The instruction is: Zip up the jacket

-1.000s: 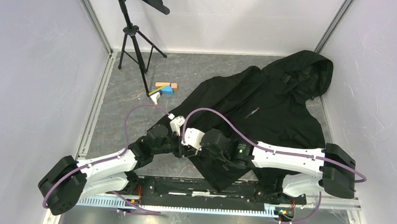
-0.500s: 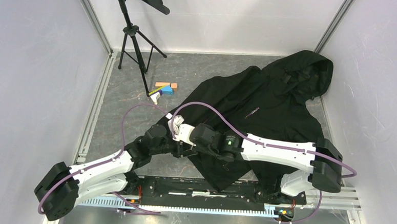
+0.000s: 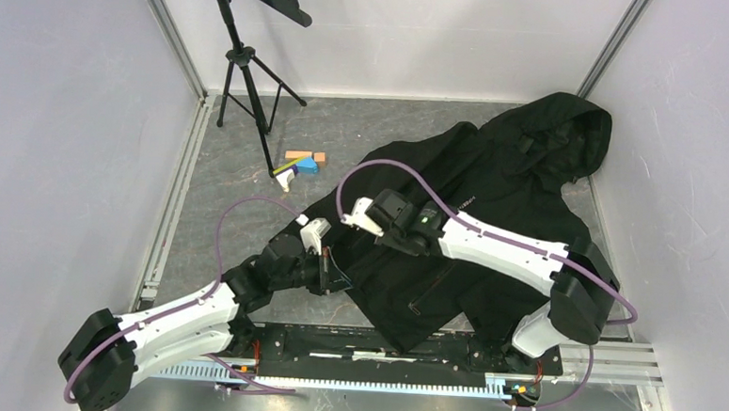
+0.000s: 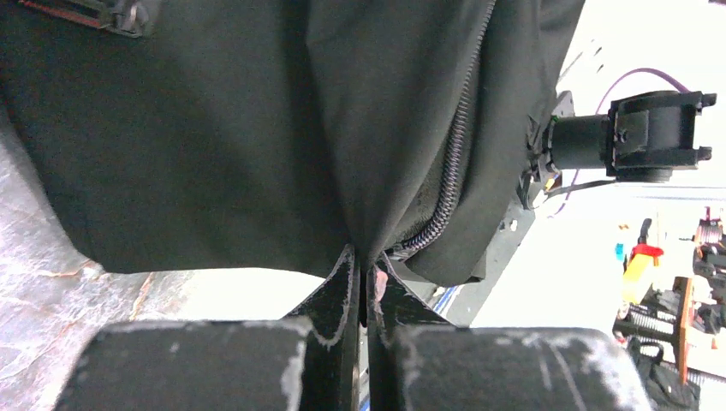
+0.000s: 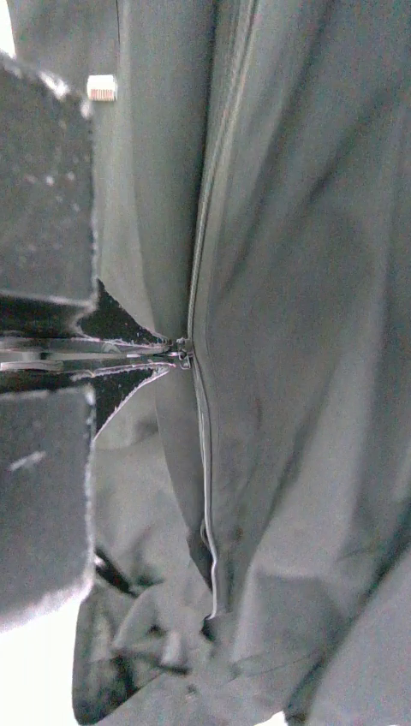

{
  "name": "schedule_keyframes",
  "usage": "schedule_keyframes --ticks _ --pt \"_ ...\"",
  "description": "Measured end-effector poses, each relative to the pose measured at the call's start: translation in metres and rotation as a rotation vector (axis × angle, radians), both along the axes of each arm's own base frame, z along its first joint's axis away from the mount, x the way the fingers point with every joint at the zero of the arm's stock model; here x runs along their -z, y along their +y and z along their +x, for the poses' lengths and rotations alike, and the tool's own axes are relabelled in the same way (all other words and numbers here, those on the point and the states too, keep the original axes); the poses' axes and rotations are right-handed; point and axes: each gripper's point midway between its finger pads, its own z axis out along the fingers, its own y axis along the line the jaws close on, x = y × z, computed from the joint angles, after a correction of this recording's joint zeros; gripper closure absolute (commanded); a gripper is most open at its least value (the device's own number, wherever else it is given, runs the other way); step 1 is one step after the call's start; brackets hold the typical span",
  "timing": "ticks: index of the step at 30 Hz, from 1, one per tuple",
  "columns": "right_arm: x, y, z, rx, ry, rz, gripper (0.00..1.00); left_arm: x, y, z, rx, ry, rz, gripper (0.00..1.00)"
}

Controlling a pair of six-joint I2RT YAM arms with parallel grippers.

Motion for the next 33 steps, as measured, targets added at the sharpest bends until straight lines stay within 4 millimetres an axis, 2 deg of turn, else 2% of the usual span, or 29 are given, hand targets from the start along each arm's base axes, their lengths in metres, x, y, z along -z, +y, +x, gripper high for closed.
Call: schedule_keyframes --ticks 9,11,20,24,25,26,31,33 --pt "-0.009 -0.098 0.069 0.138 -0.105 -0.275 0.99 0.013 0.008 0.001 -0.053 0.039 0.042 0.98" --pt "-0.011 -0.125 0.090 0.203 -0.109 -0.338 0.99 0.014 0.011 -0.002 -0.057 0.057 0.050 0.98" --pt "-0.027 -0.227 0.169 0.409 -0.138 -0.540 0.99 -0.003 0.022 -0.011 -0.069 0.062 0.054 0.98" --pt "-0.038 -0.262 0.203 0.488 -0.181 -0.588 0.99 0.002 0.026 -0.012 -0.082 0.080 0.081 0.98" --pt "-0.041 -0.278 0.216 0.520 -0.201 -0.614 0.99 0.004 0.027 -0.013 -0.084 0.087 0.089 0.98" --pt "-0.041 -0.279 0.216 0.522 -0.202 -0.615 0.99 0.006 0.028 -0.013 -0.085 0.093 0.094 0.98" --pt "-0.036 -0.324 0.245 0.591 -0.217 -0.700 0.99 0.005 0.028 -0.014 -0.093 0.106 0.089 0.98" --pt "-0.033 -0.350 0.254 0.636 -0.226 -0.727 0.99 0.008 0.030 -0.016 -0.095 0.117 0.102 0.98"
